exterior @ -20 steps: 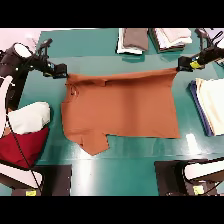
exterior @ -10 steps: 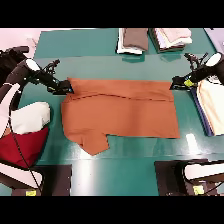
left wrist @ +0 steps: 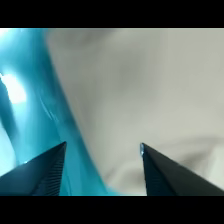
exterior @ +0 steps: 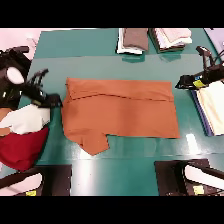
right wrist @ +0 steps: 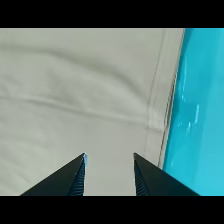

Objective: Fold the shirts.

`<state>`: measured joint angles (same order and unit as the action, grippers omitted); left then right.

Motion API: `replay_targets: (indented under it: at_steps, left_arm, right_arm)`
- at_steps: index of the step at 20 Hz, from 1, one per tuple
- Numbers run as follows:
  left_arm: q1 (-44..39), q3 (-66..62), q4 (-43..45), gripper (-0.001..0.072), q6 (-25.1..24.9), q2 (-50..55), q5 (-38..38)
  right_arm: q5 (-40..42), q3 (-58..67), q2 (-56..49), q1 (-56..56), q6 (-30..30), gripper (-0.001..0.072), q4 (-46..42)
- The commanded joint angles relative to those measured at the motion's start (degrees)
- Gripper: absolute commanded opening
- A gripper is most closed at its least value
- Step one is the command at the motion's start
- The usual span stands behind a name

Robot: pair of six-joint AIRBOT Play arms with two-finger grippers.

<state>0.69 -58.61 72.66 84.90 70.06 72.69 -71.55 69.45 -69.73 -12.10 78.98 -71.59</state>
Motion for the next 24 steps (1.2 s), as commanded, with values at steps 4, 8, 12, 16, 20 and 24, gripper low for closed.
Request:
replay_targets:
  at_steps: [4, 8, 12, 16, 20, 24]
  left_arm:
    - [0.1, 29.5, -7.7, 0.055, 3.6, -19.8, -4.7]
    - [0.0, 35.9, -19.2, 0.055, 0.8, -20.3, -10.4]
    - [-1.7, 38.8, -27.1, 0.0548, -3.1, -20.3, -14.7]
    - [-4.0, 36.5, -26.1, 0.0062, -4.6, -20.4, -12.8]
    - [-4.0, 28.9, -19.3, 0.0025, -4.2, -20.4, -8.2]
    - [-4.0, 25.9, -19.0, 0.0025, -4.4, -20.4, -7.1]
  right_arm:
    - [3.8, -9.3, 10.7, 0.0, 0.0, 0.0353, 0.1]
    - [3.6, -9.2, 12.3, 0.0, 0.0, 0.0353, 0.1]
    - [3.5, -9.2, 13.3, 0.0, 0.0, 0.0353, 0.1]
    - [-1.3, -9.2, 13.3, -0.9, -0.1, 0.0353, -0.6]
    - [-12.3, -11.1, 13.6, -9.4, -3.2, 0.0353, -0.7]
    - [-11.9, -26.0, 15.8, -21.6, -3.7, 0.0544, -0.6]
